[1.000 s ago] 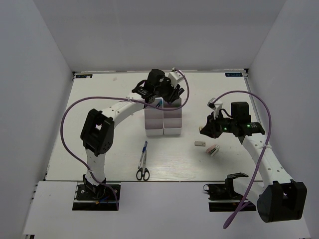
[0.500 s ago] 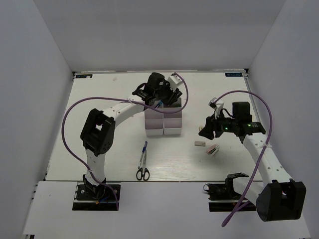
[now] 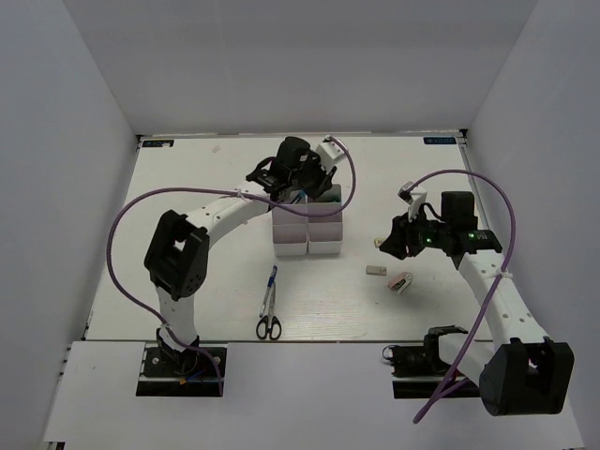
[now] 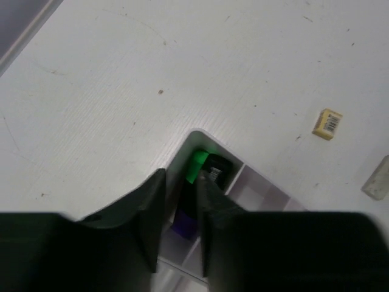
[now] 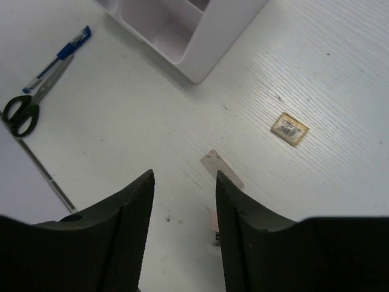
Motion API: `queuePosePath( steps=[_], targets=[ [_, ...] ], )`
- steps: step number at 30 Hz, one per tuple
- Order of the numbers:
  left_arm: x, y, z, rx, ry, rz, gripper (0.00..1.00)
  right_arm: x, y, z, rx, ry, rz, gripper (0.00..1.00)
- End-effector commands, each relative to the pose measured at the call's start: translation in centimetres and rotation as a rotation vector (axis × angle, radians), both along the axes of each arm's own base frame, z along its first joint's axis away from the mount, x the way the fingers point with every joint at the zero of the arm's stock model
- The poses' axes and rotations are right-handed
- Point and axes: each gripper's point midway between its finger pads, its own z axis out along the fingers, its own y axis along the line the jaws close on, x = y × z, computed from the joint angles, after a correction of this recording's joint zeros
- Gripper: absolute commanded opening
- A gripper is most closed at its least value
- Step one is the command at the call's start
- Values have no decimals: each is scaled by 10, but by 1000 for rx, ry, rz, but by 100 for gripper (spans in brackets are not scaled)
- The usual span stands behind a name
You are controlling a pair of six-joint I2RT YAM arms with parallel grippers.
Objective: Sort the stationery into containers
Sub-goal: Move the drawer to the center of the board, then pick up the stationery from the center of the board.
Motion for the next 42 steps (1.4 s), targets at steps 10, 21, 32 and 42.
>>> queuePosePath(
  steps=[10, 21, 32, 42],
  targets=[
    [-145, 86, 55, 82, 219, 262, 61, 50, -42, -74, -361, 169, -132, 56],
    [-237, 231, -49, 223, 311, 561, 81, 109, -33, -109, -471, 208, -243, 62],
    [-244, 253, -53, 188, 266, 614, 81, 104, -21, -134, -521, 285, -263, 62],
    [-246, 252, -54, 187, 275, 608, 81, 82, -31, -151, -582, 342, -270, 43]
  ],
)
